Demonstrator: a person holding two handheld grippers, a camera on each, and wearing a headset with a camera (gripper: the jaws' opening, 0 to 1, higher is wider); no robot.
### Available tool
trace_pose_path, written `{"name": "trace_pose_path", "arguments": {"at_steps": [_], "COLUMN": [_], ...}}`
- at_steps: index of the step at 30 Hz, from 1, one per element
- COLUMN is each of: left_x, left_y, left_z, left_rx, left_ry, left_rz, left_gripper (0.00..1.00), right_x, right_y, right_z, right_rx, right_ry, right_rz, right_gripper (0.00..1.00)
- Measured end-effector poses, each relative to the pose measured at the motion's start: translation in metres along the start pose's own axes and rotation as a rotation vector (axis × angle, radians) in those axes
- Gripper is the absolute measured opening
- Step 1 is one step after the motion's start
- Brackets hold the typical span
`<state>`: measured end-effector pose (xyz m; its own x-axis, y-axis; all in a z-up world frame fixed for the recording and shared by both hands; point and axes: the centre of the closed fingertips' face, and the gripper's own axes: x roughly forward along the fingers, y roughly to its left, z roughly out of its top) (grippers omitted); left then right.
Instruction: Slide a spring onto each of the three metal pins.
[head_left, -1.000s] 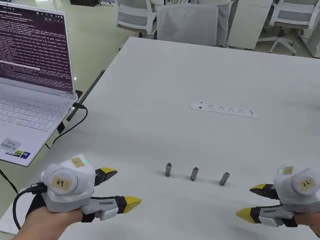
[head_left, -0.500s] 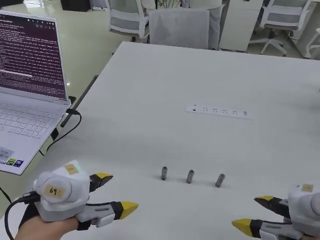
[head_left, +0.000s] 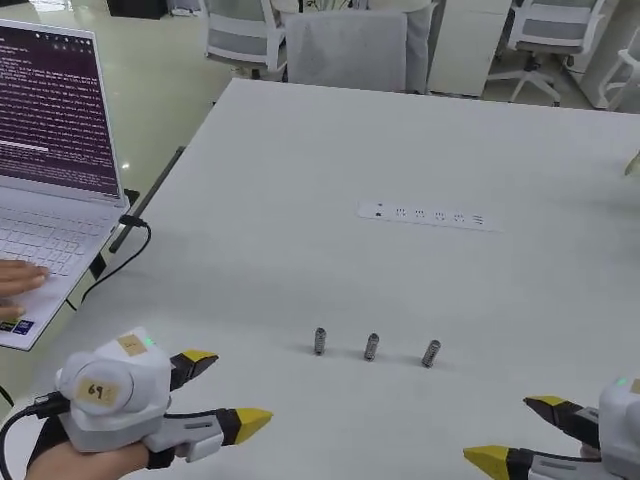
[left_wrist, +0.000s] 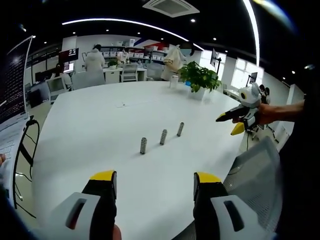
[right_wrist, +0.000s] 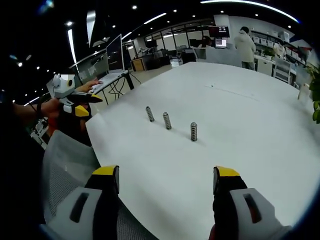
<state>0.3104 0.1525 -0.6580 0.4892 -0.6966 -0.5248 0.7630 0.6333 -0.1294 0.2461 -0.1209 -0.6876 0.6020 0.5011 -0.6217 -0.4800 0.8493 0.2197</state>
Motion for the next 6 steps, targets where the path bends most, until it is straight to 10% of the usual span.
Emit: {"name": "trace_pose_path", "arguments": {"at_steps": [6], "left_x": [0.0010], "left_y": [-0.0034], "left_z": [-0.0009], "left_rx": [0.005], "left_ry": [0.004], "left_rz": [-0.006], "left_gripper": [0.58], "right_x": [0.0034], "right_y": [0.0013], "right_z": [-0.0012], "right_rx": [0.002], "right_ry": [0.002], "right_rz": [0.004], "right_gripper": [0.76]}}
